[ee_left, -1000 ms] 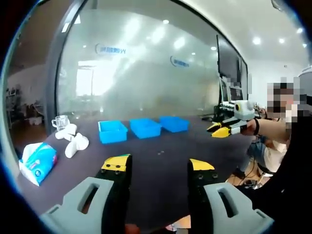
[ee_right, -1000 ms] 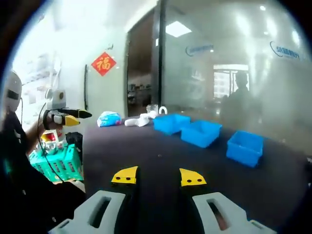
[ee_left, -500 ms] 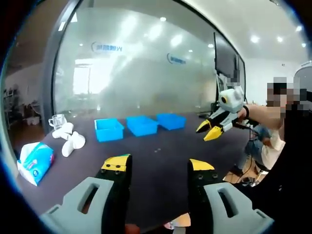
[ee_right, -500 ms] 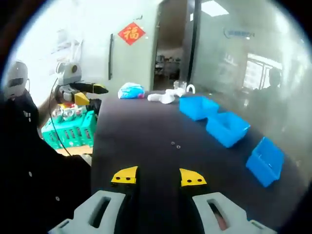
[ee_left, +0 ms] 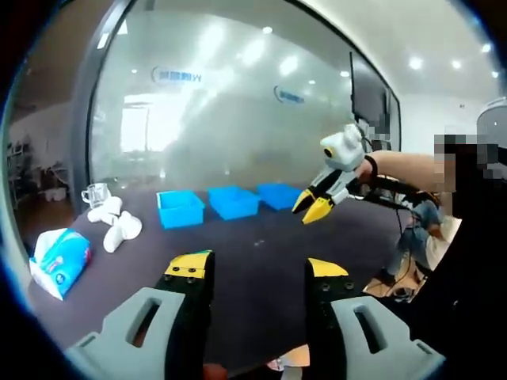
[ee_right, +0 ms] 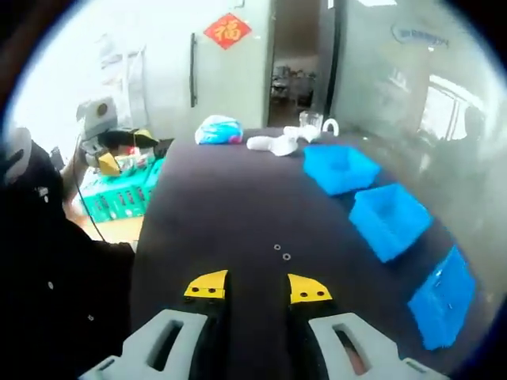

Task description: Sort the screws, nuts, and washers into the corresponding bins

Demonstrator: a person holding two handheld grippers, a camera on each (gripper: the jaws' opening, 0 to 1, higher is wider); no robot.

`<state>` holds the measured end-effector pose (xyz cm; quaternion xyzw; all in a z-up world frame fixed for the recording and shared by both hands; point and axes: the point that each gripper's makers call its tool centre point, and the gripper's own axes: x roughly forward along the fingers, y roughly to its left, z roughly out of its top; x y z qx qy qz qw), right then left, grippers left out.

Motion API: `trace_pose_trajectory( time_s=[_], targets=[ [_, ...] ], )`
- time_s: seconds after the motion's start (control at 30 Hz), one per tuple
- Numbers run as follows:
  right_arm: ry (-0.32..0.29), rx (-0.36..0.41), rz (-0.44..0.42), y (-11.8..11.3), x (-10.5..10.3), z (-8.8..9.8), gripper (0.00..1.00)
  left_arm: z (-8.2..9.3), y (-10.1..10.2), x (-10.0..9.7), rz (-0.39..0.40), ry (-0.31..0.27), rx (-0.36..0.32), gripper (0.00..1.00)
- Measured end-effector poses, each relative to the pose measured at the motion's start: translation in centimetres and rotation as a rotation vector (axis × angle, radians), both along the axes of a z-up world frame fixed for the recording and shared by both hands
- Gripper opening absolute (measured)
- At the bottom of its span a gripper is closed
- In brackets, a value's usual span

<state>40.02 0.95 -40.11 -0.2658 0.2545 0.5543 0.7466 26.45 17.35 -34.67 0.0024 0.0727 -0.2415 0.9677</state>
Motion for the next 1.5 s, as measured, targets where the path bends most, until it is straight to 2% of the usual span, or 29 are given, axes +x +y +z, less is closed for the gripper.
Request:
trace_pose_trajectory(
  time_s=[0.13,0.3,0.5,0.73,1.17,1.4,1.5],
  targets=[
    [-0.018,-0.132,0.061,1.1,0.9,-1.7,0.22,0.2,0.0,0.1,0.001,-0.004,-0.002,0.41],
    [-0.012,-0.251,0.126,1.9,1.5,-3.3,0.20,0.1,-0.2,0.0,-0.002,0.000,0.000,0.41],
    [0.001,-0.304,0.152,3.3,2.6,-4.3,0.19,0.0,0.3,-0.2,0.016,0.000,-0.001,0.41],
    [0.027,-0.330,0.160,4.2,3.4,-5.2,0.13,-0.1,1.0,-0.3,0.035,0.006,-0.009,0.41],
    [0.061,-0.343,0.143,4.6,4.4,-6.6,0.10,-0.4,1.5,-0.3,0.049,0.012,-0.009,0.41],
    [0.116,-0.346,0.123,4.5,3.8,-6.9,0.03,-0.3,1.7,-0.4,0.054,0.011,-0.010,0.41],
    [0.109,-0.349,0.124,4.5,3.7,-6.9,0.03,-0.2,1.7,-0.4,0.054,0.008,-0.011,0.41]
  ],
)
